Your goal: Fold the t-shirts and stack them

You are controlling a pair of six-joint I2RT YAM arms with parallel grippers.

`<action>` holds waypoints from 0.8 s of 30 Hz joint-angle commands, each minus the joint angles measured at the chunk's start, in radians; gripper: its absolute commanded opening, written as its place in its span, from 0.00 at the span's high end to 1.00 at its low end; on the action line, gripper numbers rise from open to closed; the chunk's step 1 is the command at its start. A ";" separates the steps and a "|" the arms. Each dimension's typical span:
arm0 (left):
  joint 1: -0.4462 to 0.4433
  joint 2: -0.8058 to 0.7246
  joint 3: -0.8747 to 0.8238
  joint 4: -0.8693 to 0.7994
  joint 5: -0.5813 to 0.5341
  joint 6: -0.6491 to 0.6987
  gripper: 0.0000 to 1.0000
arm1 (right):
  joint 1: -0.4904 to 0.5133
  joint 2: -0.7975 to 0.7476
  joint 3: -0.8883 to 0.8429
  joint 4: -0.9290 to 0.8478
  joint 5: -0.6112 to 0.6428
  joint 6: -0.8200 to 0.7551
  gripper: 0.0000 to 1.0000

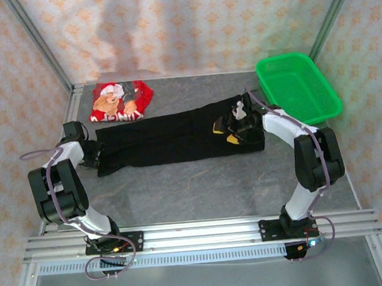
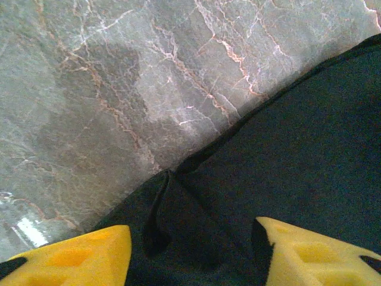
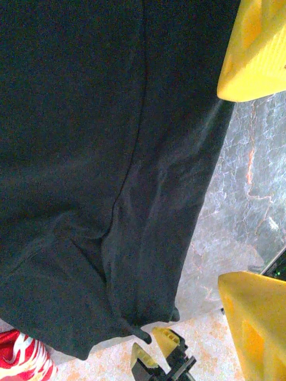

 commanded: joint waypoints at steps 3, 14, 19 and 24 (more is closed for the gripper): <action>0.005 0.029 0.015 0.022 0.024 -0.020 0.58 | 0.002 0.005 -0.006 -0.023 0.042 -0.023 0.25; 0.004 0.118 0.188 -0.149 -0.023 0.129 1.00 | 0.000 0.139 0.101 -0.282 0.480 -0.015 0.28; -0.003 0.207 0.285 -0.201 -0.010 0.223 1.00 | 0.002 0.220 0.175 -0.365 0.616 -0.026 0.29; -0.026 0.258 0.366 -0.218 -0.006 0.279 1.00 | 0.003 0.266 0.226 -0.418 0.711 -0.047 0.30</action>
